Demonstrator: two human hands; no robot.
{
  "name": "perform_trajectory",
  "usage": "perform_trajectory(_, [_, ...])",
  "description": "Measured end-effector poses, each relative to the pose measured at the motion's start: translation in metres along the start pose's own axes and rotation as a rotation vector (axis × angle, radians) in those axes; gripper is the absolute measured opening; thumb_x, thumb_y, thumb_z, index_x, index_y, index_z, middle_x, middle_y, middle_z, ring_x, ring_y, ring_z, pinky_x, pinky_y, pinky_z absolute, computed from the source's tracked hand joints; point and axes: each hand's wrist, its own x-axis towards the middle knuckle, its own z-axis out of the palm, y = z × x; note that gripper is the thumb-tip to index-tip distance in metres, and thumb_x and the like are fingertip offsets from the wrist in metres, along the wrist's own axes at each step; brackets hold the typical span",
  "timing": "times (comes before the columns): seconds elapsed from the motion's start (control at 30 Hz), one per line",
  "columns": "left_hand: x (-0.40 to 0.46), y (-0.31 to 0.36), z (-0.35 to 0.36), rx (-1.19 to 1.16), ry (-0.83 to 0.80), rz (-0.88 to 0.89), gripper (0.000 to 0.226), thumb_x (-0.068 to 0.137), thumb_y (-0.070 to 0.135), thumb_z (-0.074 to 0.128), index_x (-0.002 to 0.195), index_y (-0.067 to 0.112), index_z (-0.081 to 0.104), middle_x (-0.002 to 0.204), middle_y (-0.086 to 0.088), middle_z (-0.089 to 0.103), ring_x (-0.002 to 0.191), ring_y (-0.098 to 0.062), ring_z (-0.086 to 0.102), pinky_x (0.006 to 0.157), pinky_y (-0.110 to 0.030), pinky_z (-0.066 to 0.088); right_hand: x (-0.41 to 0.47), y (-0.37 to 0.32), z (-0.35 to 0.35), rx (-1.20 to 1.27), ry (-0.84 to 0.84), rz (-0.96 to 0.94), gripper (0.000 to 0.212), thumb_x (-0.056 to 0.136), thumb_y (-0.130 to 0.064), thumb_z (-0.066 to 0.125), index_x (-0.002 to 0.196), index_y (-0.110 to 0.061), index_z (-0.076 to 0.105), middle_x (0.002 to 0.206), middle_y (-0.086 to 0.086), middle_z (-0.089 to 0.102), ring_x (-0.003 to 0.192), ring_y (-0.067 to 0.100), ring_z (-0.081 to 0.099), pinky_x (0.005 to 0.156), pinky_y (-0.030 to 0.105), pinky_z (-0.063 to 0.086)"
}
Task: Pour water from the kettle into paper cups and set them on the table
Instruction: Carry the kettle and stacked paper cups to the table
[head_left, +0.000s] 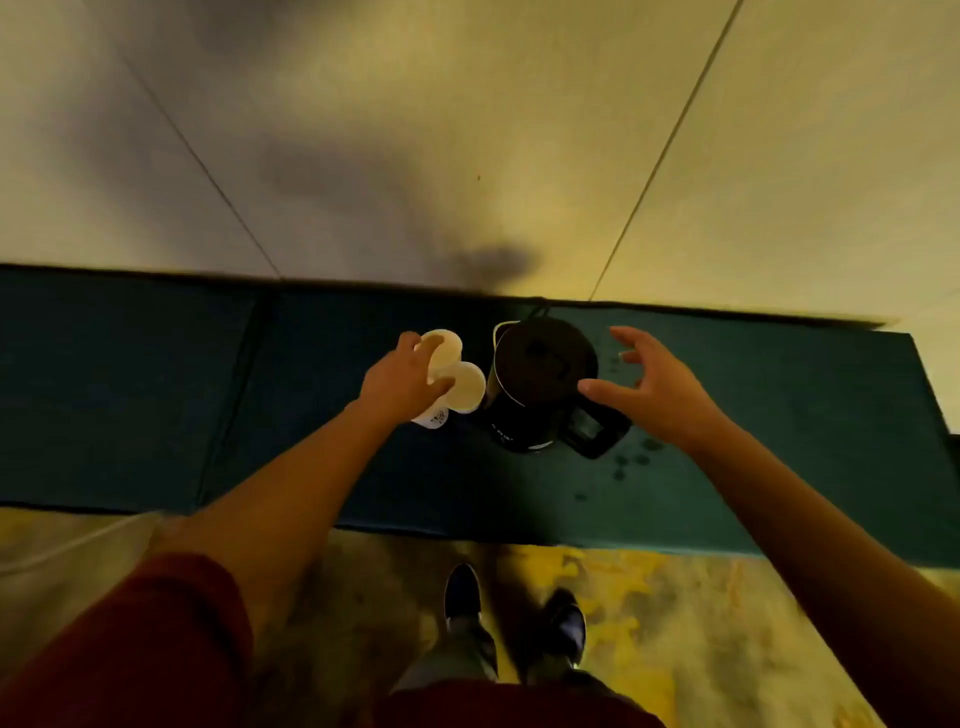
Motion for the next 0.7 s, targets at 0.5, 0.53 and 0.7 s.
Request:
perform_trajectory(0.5, [0.015, -0.014, 0.033, 0.029, -0.041, -0.013, 0.057, 0.094, 0.045, 0.059, 0.143, 0.022, 0.042, 0.142, -0.01, 0.046, 0.101, -0.027, 0.065, 0.07, -0.033, 0.049, 0.011, 0.031, 0.025, -0.059, -0.176, 0.142, 0.078, 0.073, -0.061, 0.083, 0.135, -0.025, 0.051, 0.11, -0.012, 0.06, 0.093, 0.005, 0.061, 0.065, 0.012, 0.042])
perform_trajectory(0.53, [0.016, -0.015, 0.034, 0.018, -0.044, -0.014, 0.053, 0.095, 0.043, 0.058, 0.141, 0.021, 0.044, 0.14, -0.01, 0.049, 0.101, -0.027, 0.065, 0.071, -0.033, 0.049, 0.013, 0.031, 0.027, -0.083, -0.173, 0.158, 0.07, 0.074, -0.06, 0.083, 0.127, -0.027, 0.052, 0.106, -0.012, 0.061, 0.089, 0.002, 0.06, 0.062, 0.013, 0.043])
perform_trajectory(0.7, [0.017, -0.011, 0.039, 0.084, -0.028, -0.007, 0.043, 0.099, 0.038, 0.052, 0.135, 0.014, 0.05, 0.131, -0.012, 0.054, 0.09, -0.027, 0.066, 0.064, -0.03, 0.042, 0.014, 0.027, 0.037, -0.138, -0.19, 0.174, 0.053, 0.076, -0.057, 0.083, 0.107, -0.024, 0.055, 0.093, -0.008, 0.062, 0.079, 0.005, 0.061, 0.052, 0.016, 0.042])
